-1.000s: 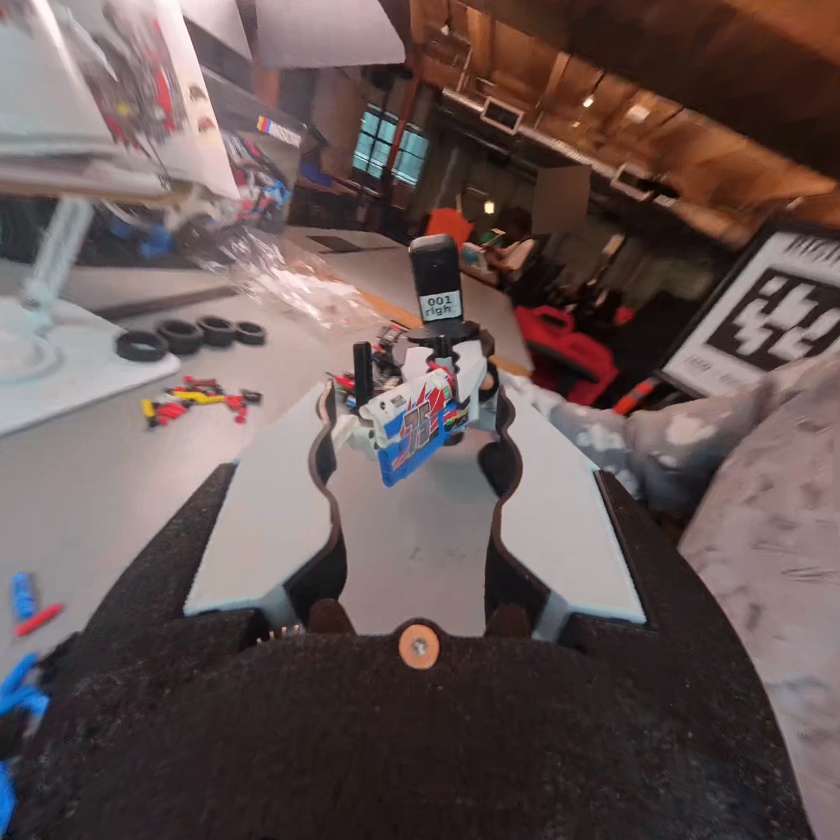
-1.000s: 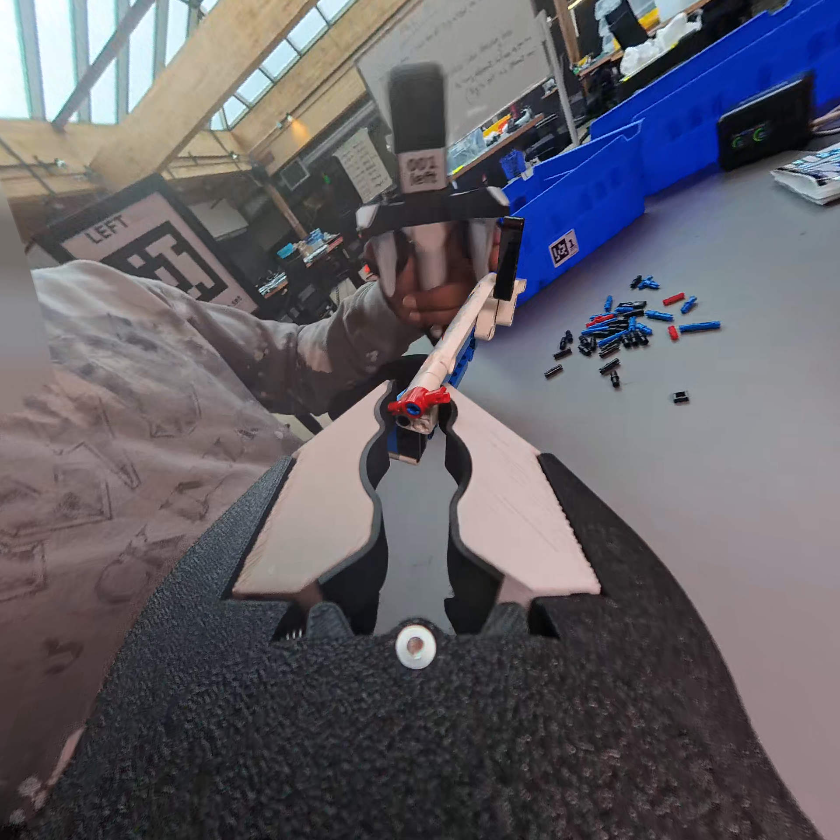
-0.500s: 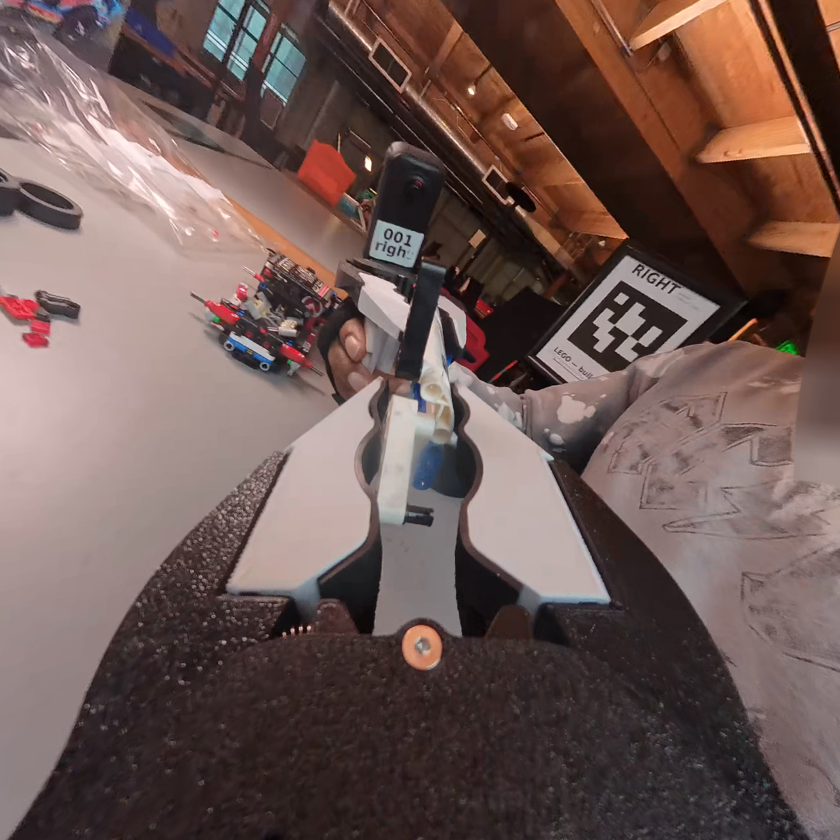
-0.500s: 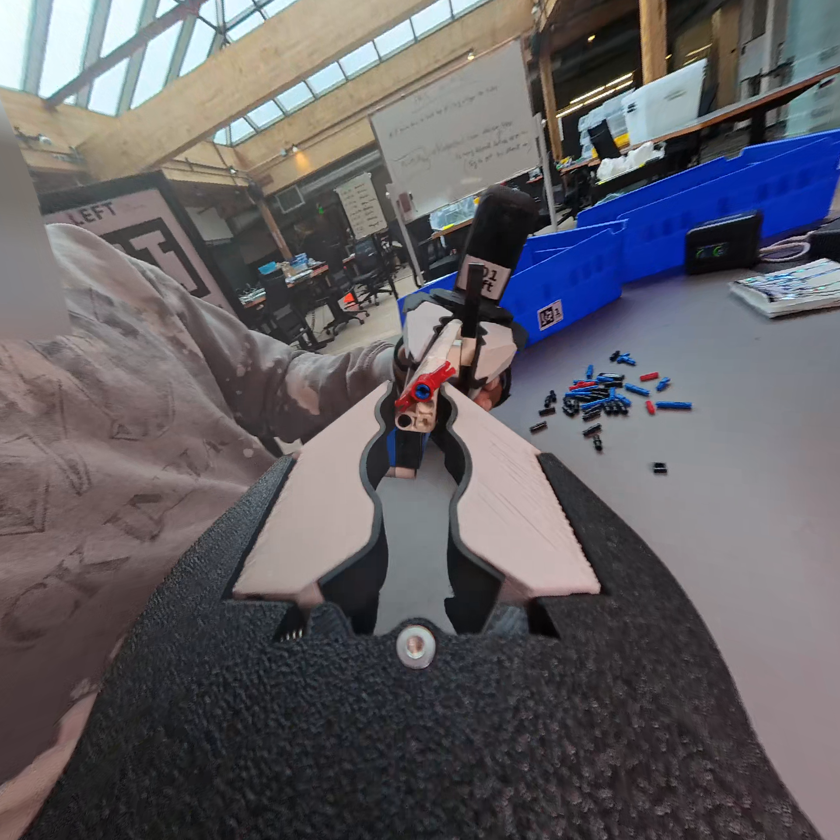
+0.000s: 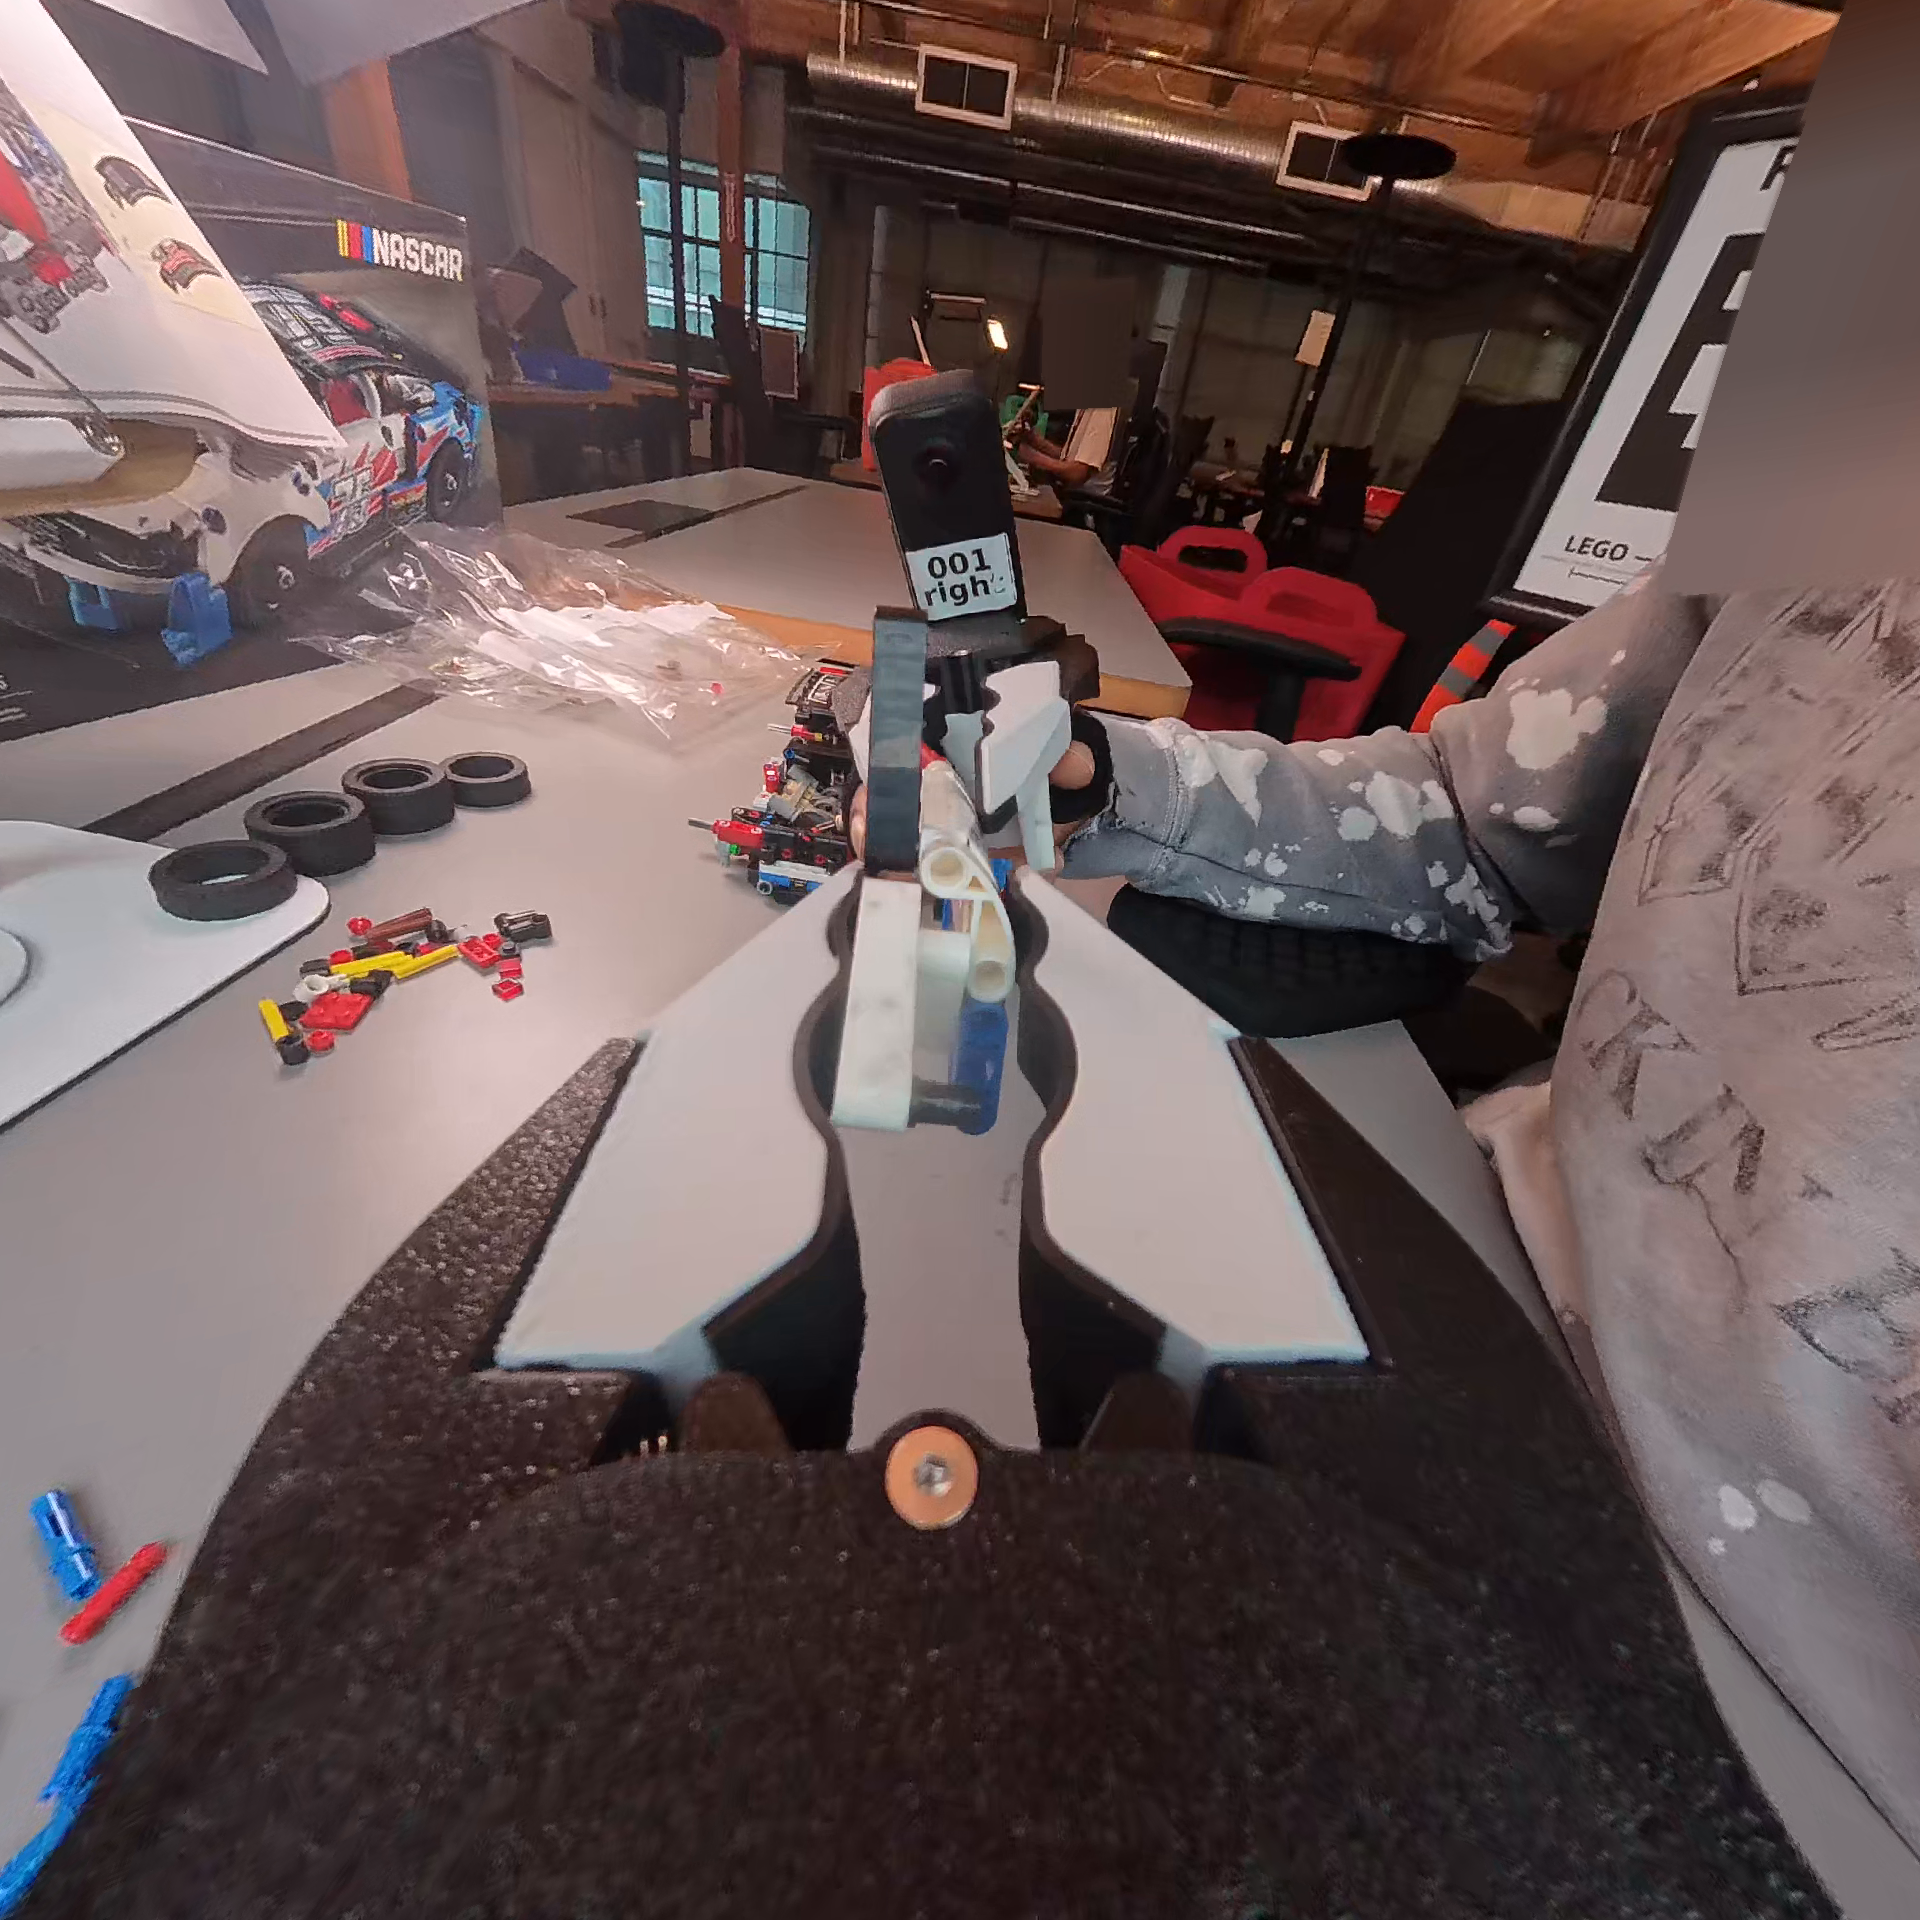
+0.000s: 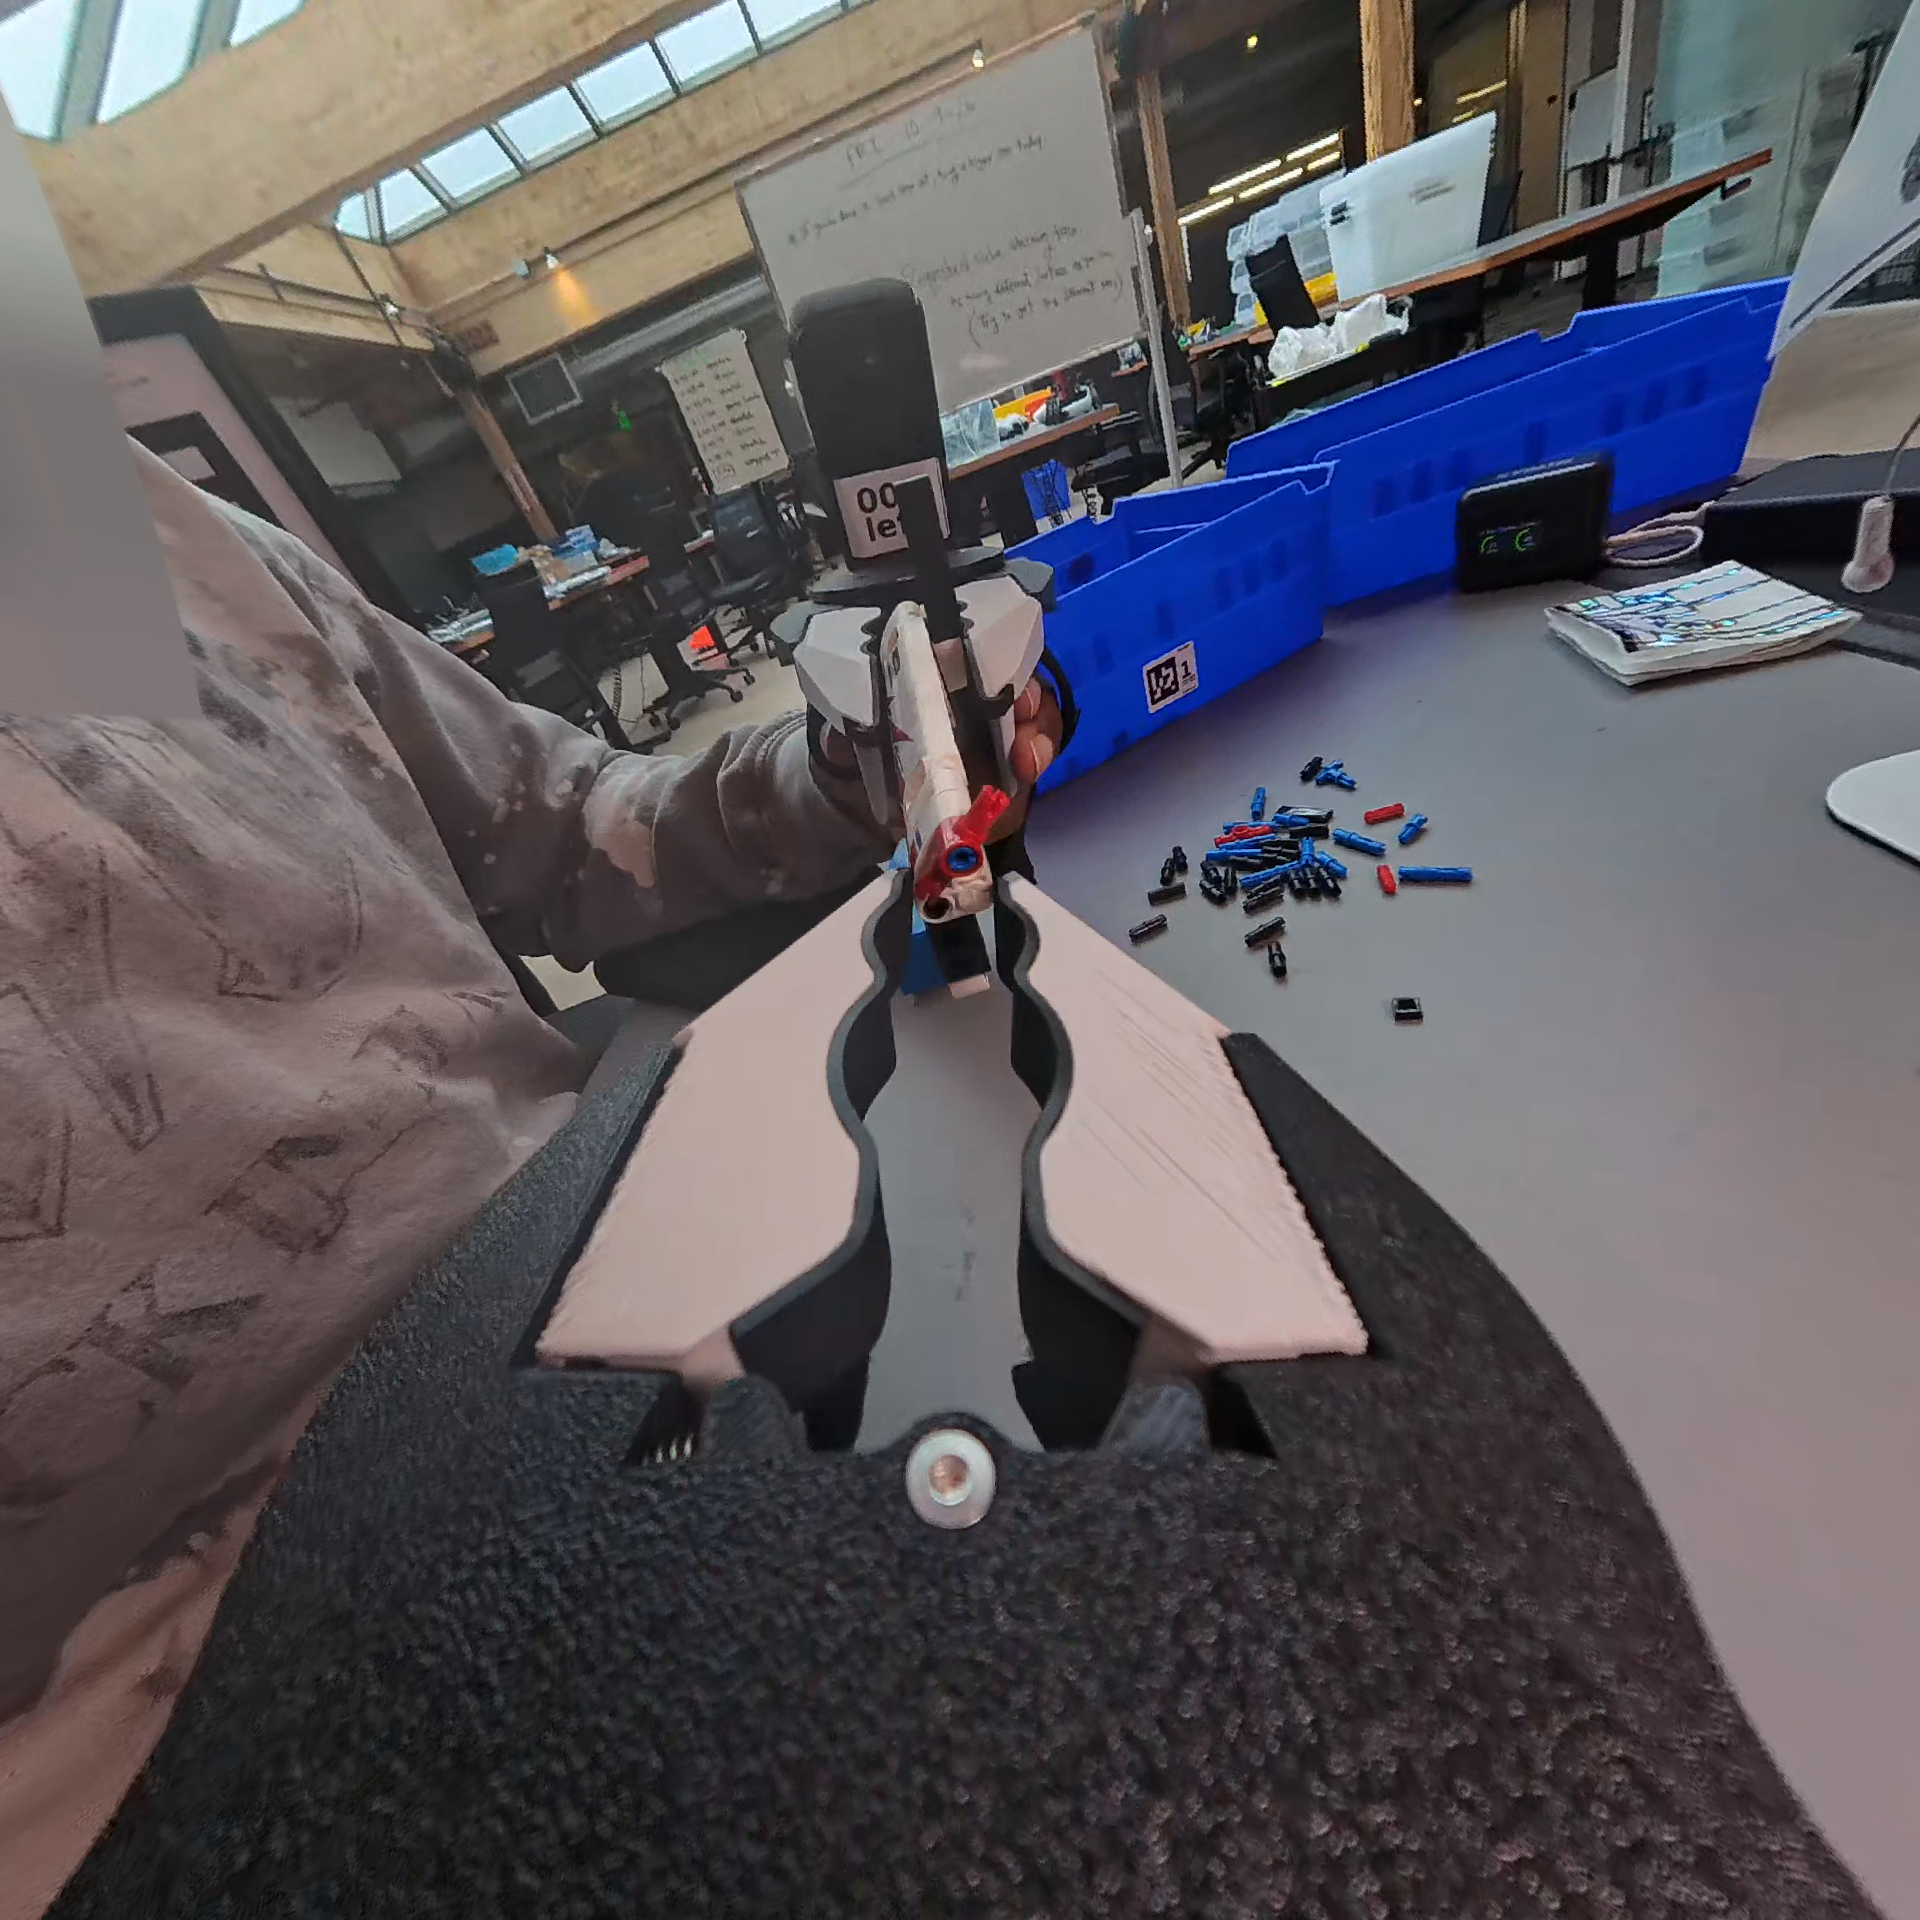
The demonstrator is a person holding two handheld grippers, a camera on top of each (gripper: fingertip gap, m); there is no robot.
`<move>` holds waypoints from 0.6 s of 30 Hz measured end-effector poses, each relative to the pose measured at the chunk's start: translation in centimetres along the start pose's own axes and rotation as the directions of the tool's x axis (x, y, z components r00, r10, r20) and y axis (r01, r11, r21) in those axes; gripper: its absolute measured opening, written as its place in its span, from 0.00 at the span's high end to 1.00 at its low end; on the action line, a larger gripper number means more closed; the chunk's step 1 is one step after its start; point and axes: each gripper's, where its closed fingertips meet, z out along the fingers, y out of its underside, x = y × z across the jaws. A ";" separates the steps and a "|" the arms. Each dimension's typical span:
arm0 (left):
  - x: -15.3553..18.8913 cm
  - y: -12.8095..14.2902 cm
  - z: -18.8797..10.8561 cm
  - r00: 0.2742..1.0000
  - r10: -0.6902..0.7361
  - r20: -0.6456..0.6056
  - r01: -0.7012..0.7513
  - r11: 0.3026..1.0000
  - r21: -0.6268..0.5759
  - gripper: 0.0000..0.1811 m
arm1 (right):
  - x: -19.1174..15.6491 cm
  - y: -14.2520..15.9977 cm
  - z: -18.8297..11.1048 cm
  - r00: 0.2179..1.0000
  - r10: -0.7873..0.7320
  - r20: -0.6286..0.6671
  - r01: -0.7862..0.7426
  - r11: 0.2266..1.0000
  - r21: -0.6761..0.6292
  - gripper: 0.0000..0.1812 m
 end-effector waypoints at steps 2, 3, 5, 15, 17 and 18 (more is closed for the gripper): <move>0.0 0.3 -0.1 1.000 -0.019 -0.015 0.019 1.000 -0.015 0.87 | 0.0 -0.1 0.0 1.000 0.007 0.009 -0.007 1.000 0.008 0.92; 0.0 0.7 -0.1 0.999 -0.027 -0.022 0.026 0.999 -0.035 0.87 | 0.0 -0.2 -0.1 1.000 0.007 0.007 -0.007 1.000 0.015 0.92; 0.2 1.5 -0.1 0.997 -0.053 -0.049 0.049 0.995 -0.084 0.87 | -0.1 -0.2 -0.1 1.000 0.022 0.009 -0.022 1.000 0.002 0.92; 0.4 2.5 -0.3 0.995 -0.070 -0.072 0.059 0.988 -0.143 0.88 | -0.6 -0.9 -0.5 0.997 0.070 0.044 -0.072 0.997 0.034 0.89; 0.5 2.2 -0.3 0.994 -0.079 -0.081 0.069 0.990 -0.123 0.88 | -0.4 -0.8 -0.4 0.999 0.040 0.019 -0.041 0.999 0.032 0.96; 0.5 2.4 -0.3 0.995 -0.069 -0.077 0.058 0.989 -0.138 0.88 | -0.4 -0.9 -0.4 0.999 0.039 0.018 -0.040 0.998 0.041 0.96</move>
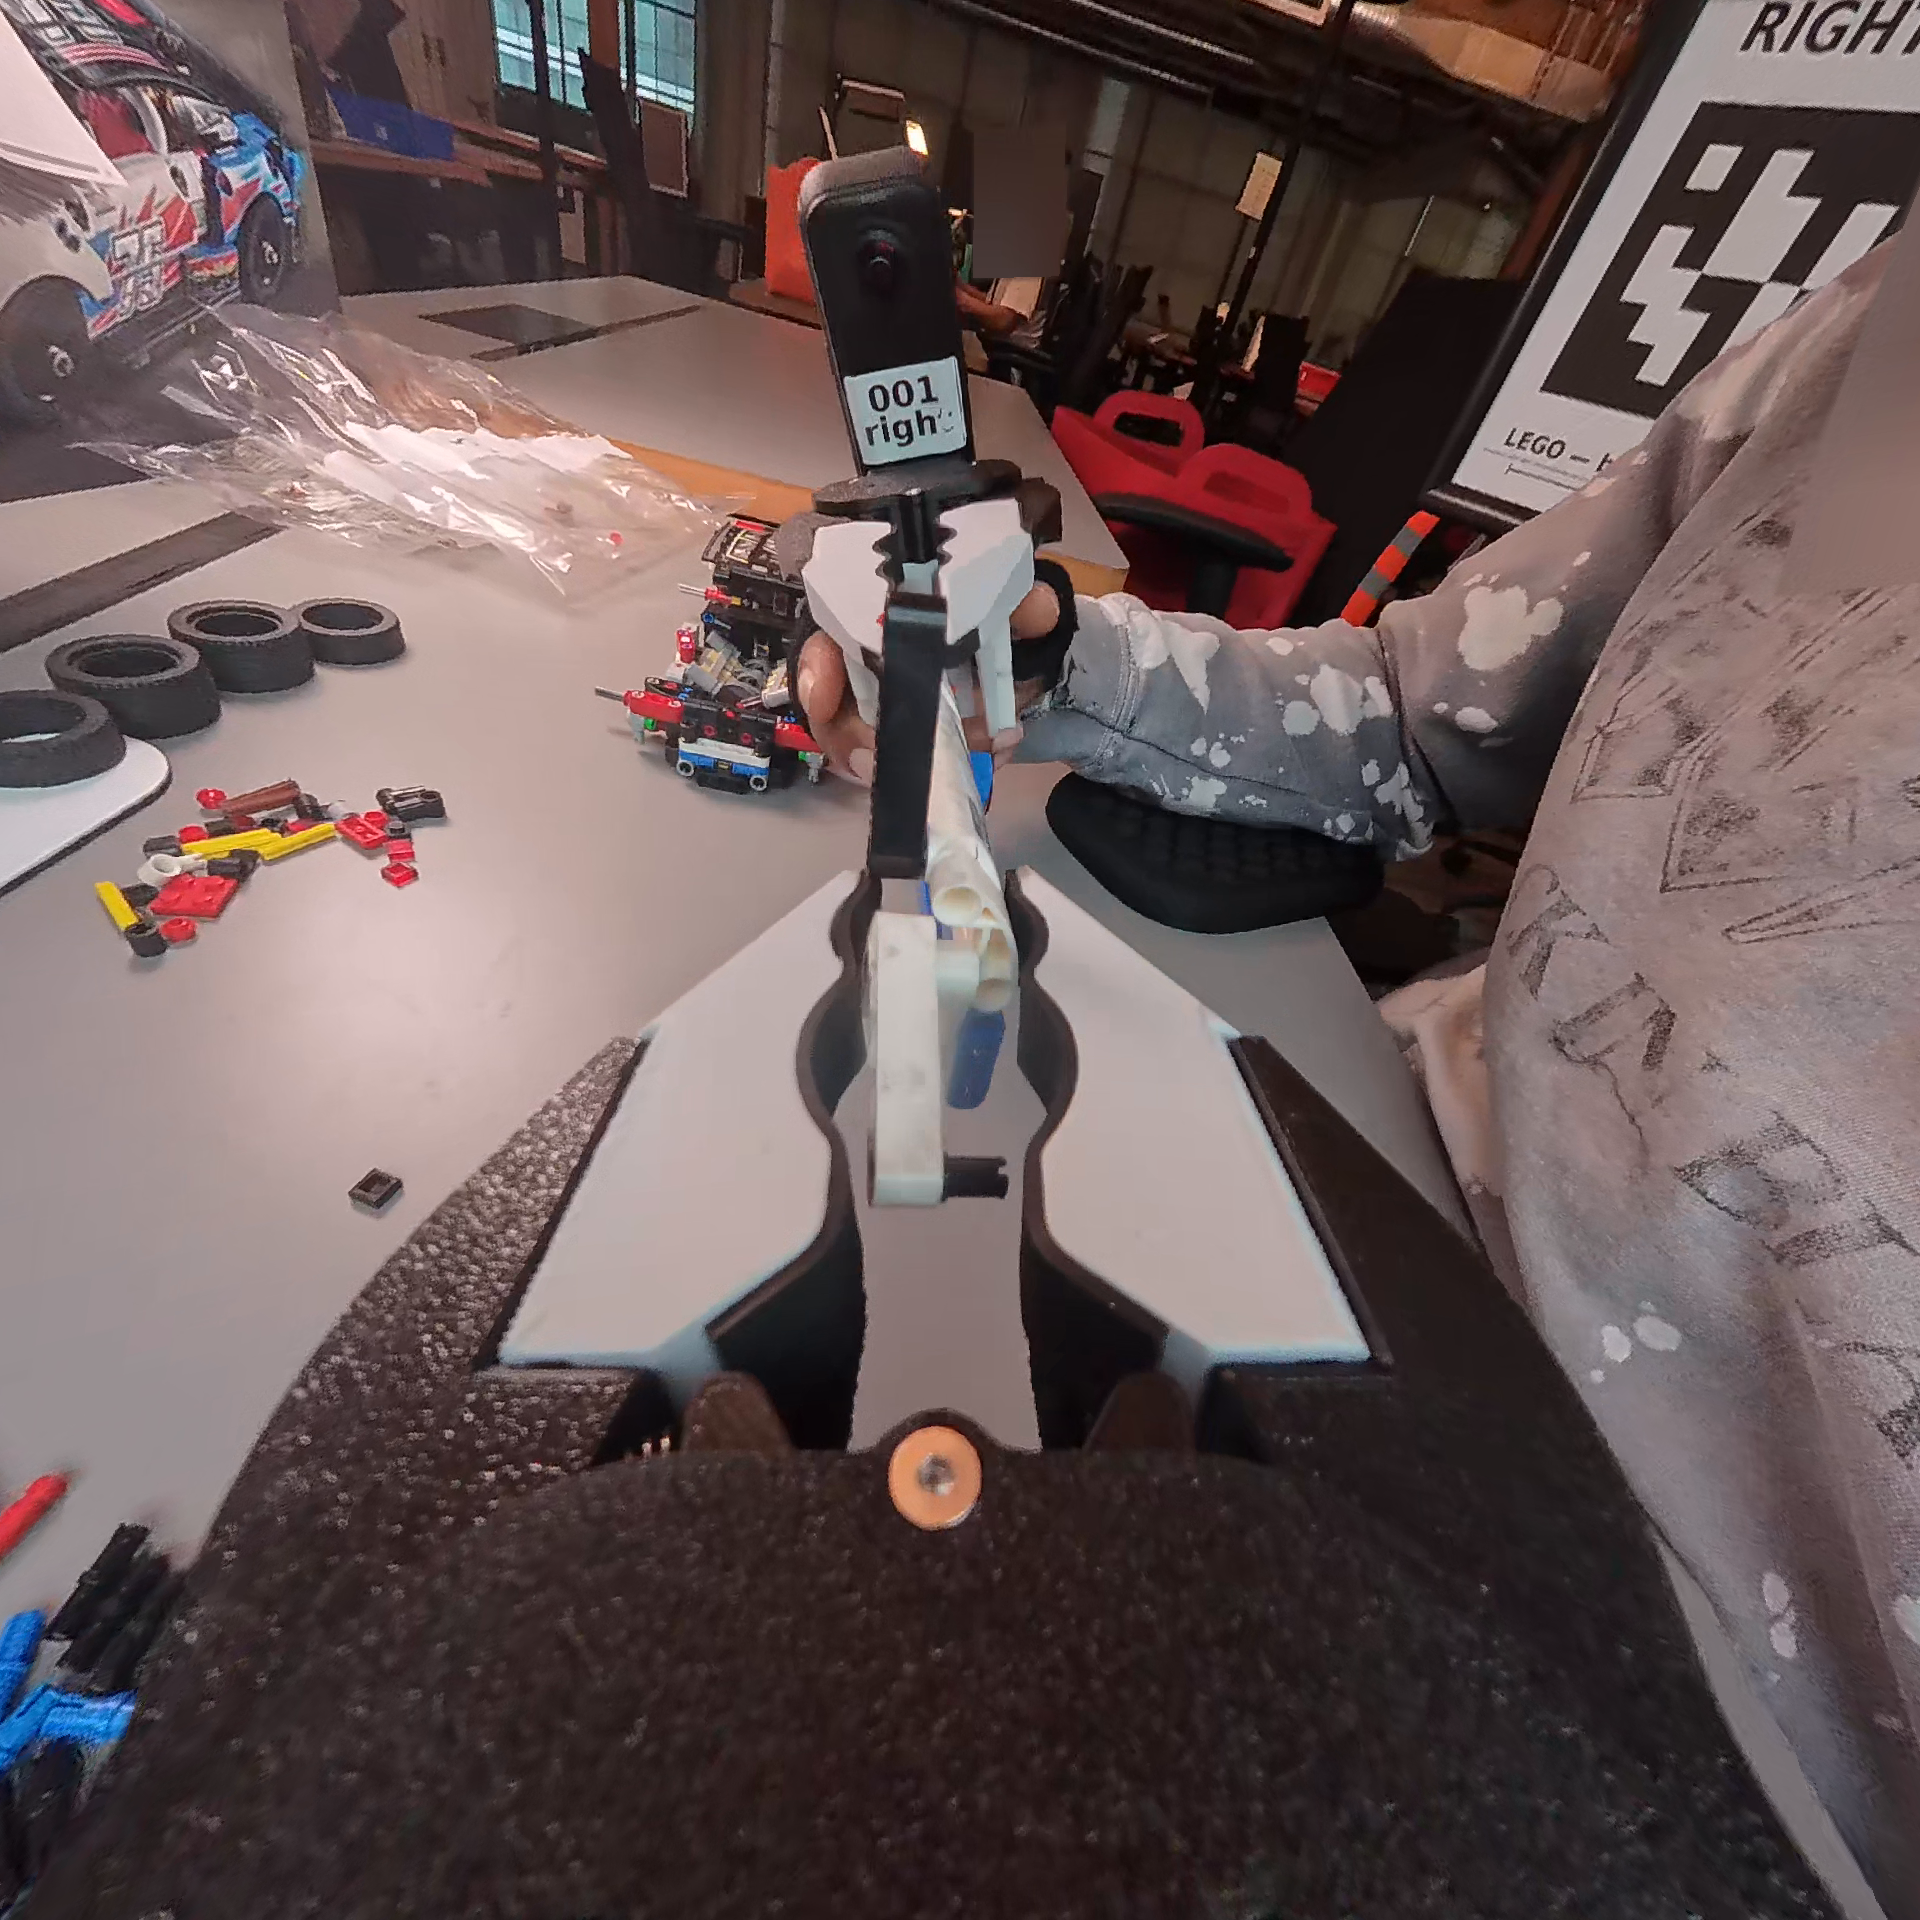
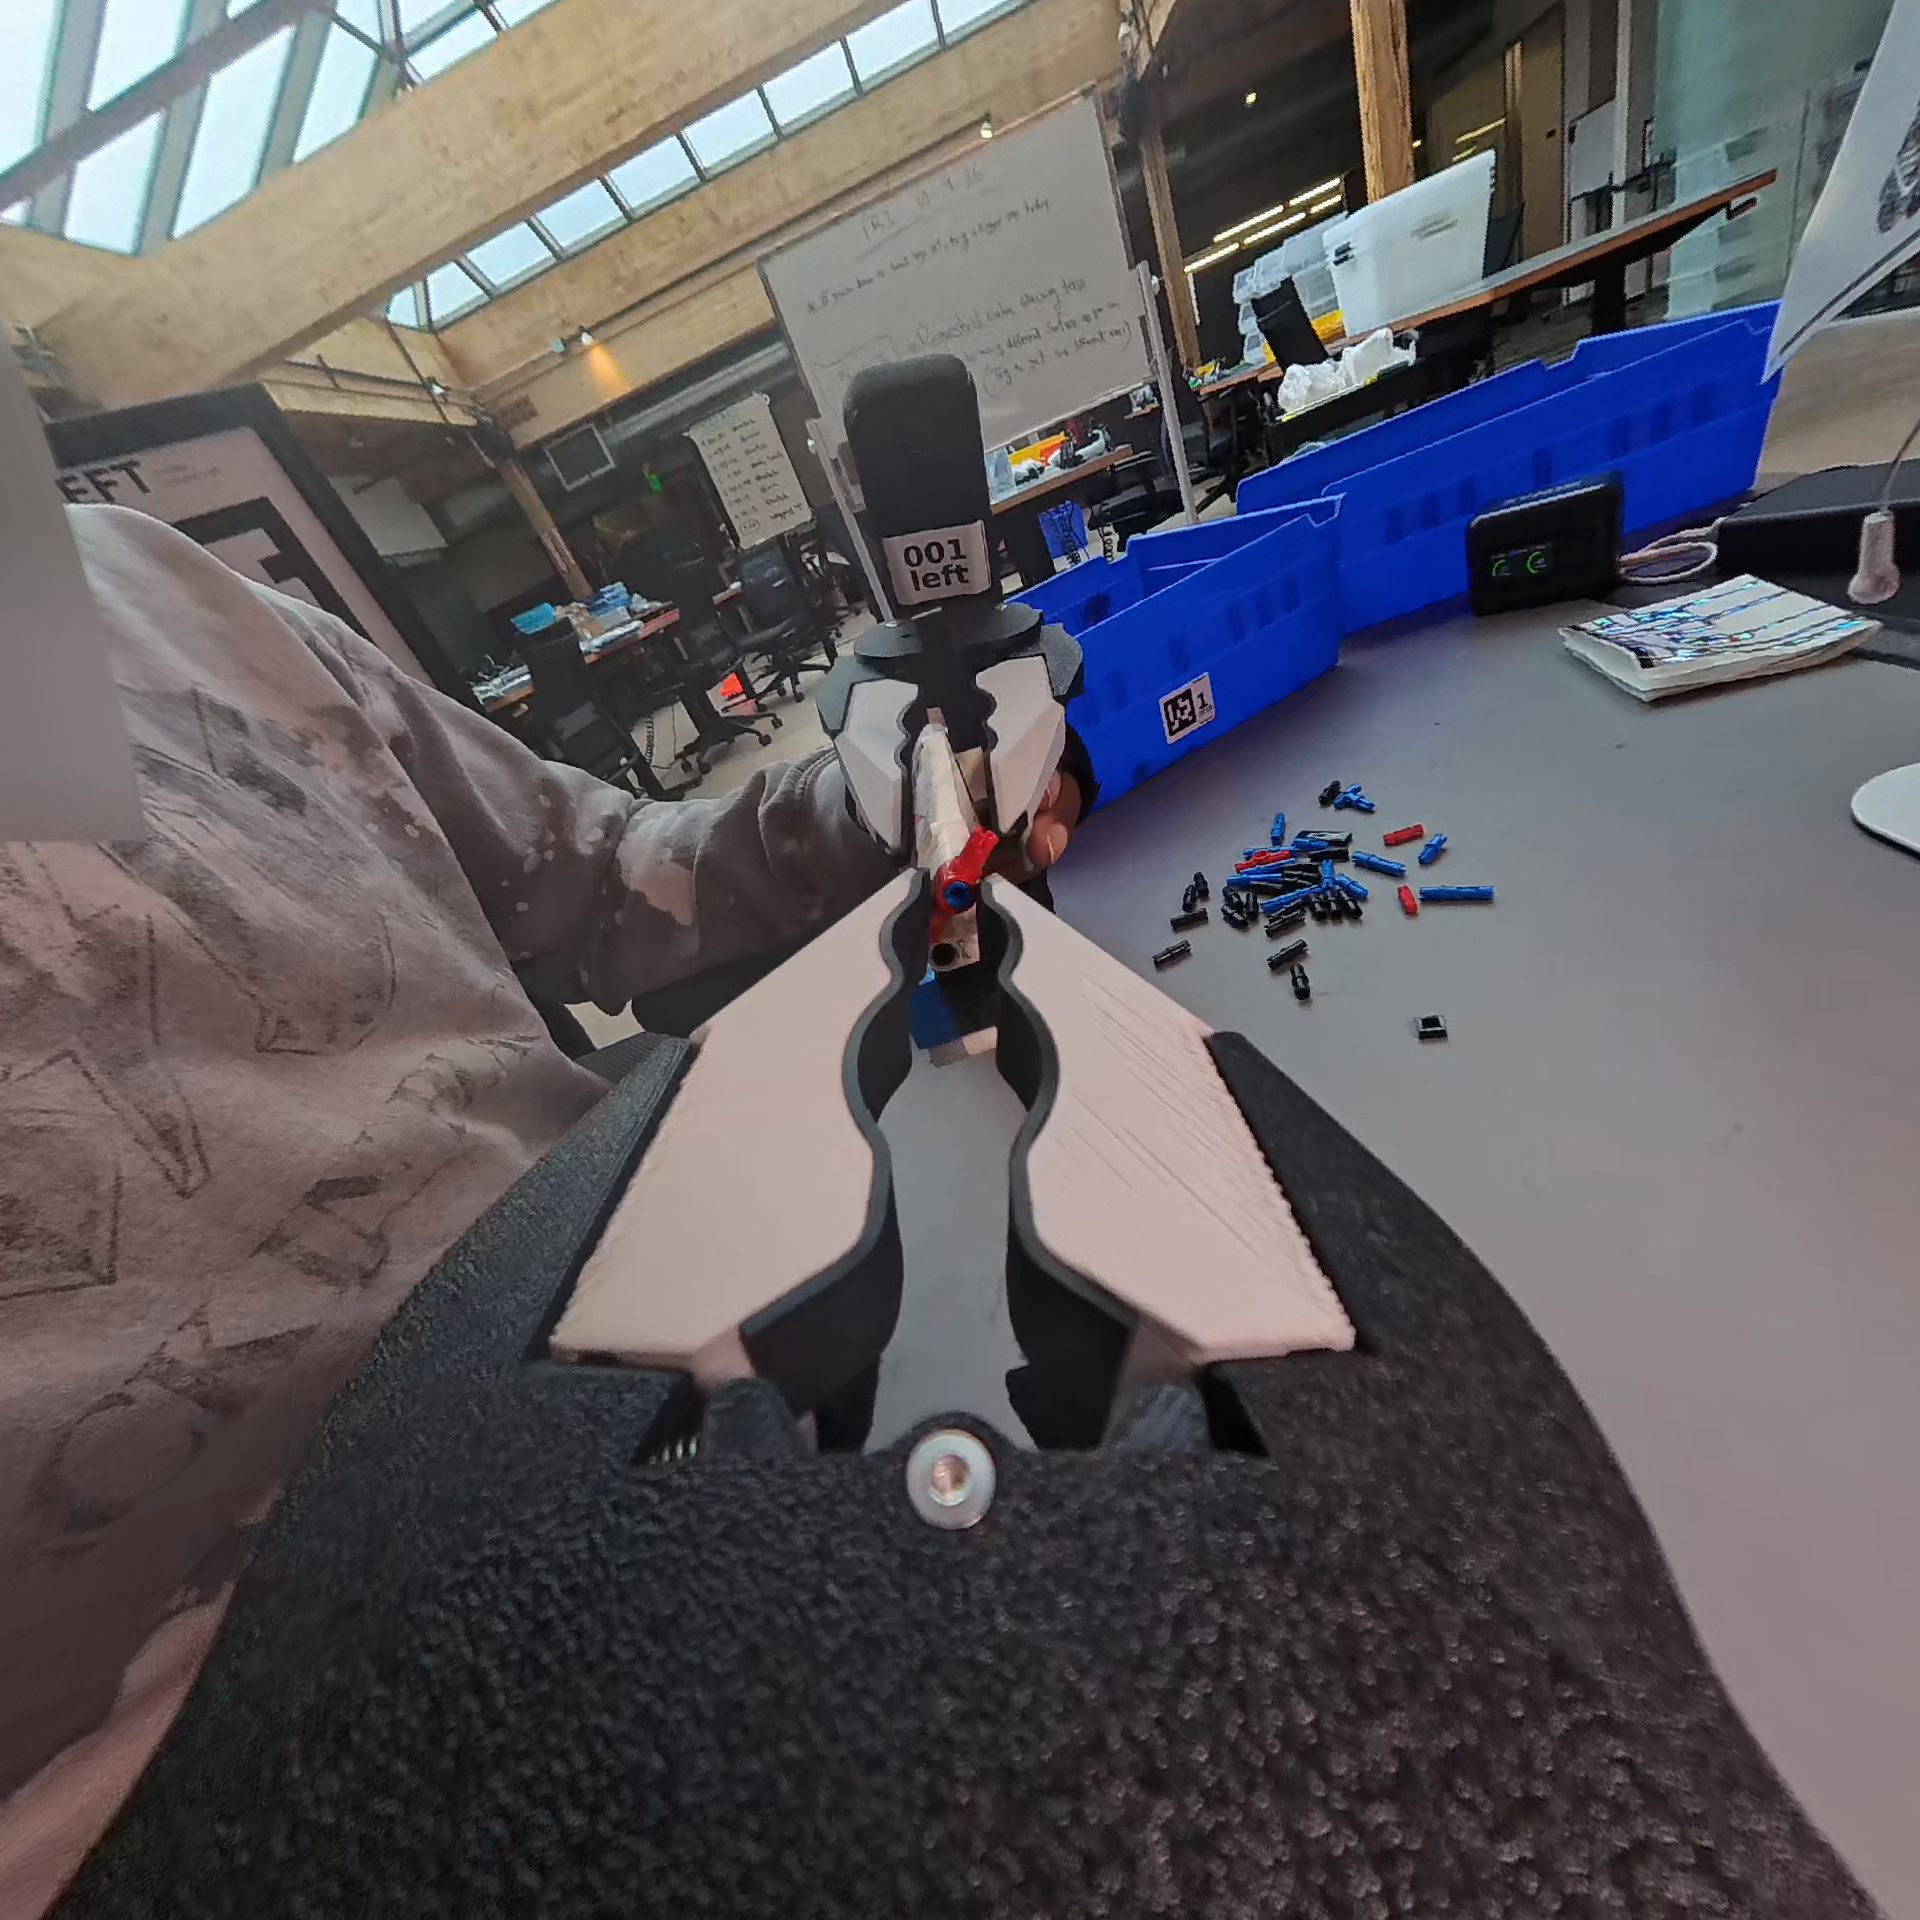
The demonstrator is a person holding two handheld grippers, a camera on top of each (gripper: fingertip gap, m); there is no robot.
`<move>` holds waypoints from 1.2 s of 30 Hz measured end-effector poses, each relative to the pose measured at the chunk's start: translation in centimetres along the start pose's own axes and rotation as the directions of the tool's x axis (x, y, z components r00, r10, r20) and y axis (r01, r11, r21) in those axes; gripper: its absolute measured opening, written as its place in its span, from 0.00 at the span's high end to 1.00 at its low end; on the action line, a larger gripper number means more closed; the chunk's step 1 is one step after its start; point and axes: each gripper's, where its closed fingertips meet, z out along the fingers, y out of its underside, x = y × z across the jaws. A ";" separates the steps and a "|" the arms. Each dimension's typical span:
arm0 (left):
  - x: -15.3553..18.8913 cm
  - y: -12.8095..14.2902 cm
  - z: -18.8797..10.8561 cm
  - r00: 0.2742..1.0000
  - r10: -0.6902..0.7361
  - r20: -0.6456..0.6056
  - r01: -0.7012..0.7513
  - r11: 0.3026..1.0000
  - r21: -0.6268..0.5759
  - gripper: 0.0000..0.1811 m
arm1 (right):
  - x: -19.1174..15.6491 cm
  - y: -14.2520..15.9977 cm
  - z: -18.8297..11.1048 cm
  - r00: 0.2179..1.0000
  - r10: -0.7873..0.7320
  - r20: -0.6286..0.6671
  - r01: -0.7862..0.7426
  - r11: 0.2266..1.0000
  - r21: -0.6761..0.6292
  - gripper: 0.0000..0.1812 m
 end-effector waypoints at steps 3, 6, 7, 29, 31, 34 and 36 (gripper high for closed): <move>0.1 0.4 0.3 1.000 0.017 0.013 -0.017 1.000 -0.024 0.87 | -0.1 -0.2 -0.1 1.000 0.012 0.009 -0.012 1.000 0.013 0.96; 0.2 0.6 0.1 1.000 0.018 0.009 -0.017 0.999 -0.049 0.87 | -0.5 0.3 0.1 1.000 -0.022 0.022 0.022 0.999 -0.029 0.96; 0.3 0.7 -0.2 1.000 0.009 -0.005 -0.009 0.998 -0.067 0.83 | -0.6 0.7 0.2 0.999 -0.035 0.020 0.036 0.998 -0.058 0.96; 1.9 -3.6 1.1 0.998 -0.067 -0.009 0.067 0.973 0.221 0.95 | -1.0 -1.5 2.3 0.989 -0.122 -0.083 0.130 0.988 0.087 0.69; 2.0 -5.8 0.1 0.990 -0.128 -0.067 0.144 0.900 0.412 0.95 | -1.3 -0.7 2.9 0.995 -0.087 -0.039 0.090 0.994 0.065 0.67; 2.0 -6.1 0.8 0.982 -0.179 -0.066 0.187 0.838 0.512 0.96 | -3.0 0.5 4.4 0.995 -0.097 0.039 0.096 0.995 0.035 0.83; 2.5 -5.9 1.5 0.986 -0.157 -0.047 0.159 0.846 0.509 0.95 | -3.5 1.0 4.3 0.993 -0.095 0.070 0.095 0.995 -0.004 0.93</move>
